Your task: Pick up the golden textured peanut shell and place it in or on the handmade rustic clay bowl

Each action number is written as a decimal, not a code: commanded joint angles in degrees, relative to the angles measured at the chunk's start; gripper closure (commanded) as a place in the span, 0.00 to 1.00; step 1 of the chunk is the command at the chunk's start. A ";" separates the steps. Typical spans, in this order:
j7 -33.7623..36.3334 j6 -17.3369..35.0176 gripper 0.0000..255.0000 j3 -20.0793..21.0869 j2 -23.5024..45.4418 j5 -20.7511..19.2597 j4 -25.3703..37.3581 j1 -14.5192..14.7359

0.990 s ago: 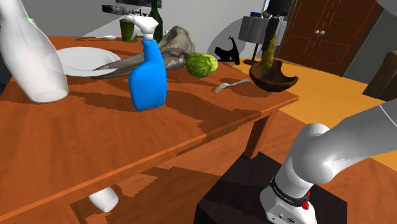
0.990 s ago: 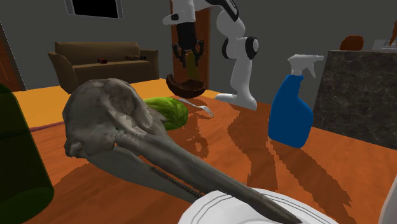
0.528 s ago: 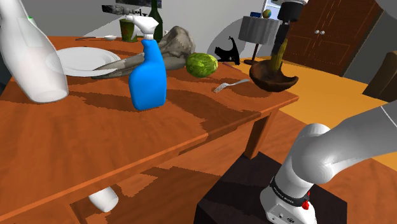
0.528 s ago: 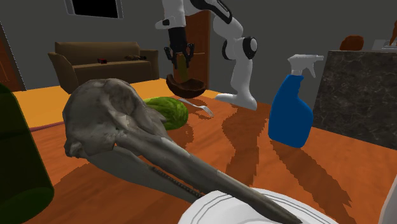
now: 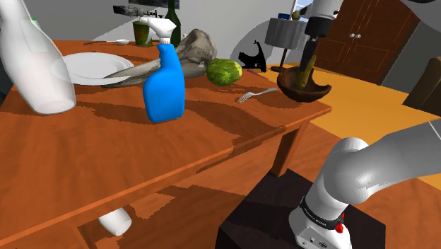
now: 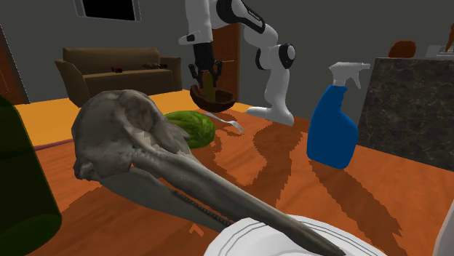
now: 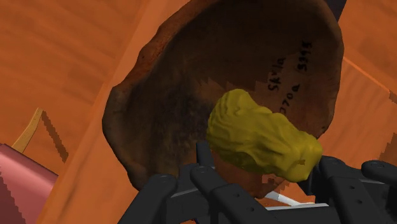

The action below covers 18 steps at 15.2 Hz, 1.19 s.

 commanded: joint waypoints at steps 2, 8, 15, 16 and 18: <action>0.07 1.49 1.00 -0.06 -0.78 -0.25 -2.23 -0.21; 0.07 1.49 1.00 -0.06 -0.78 -0.25 -2.22 -0.20; 0.07 1.49 0.00 -0.06 -0.78 -0.25 -2.22 -0.20; -0.21 -0.24 0.00 -0.19 0.36 0.00 0.64 0.08; -0.86 -3.78 0.00 -0.59 2.89 0.51 6.67 0.66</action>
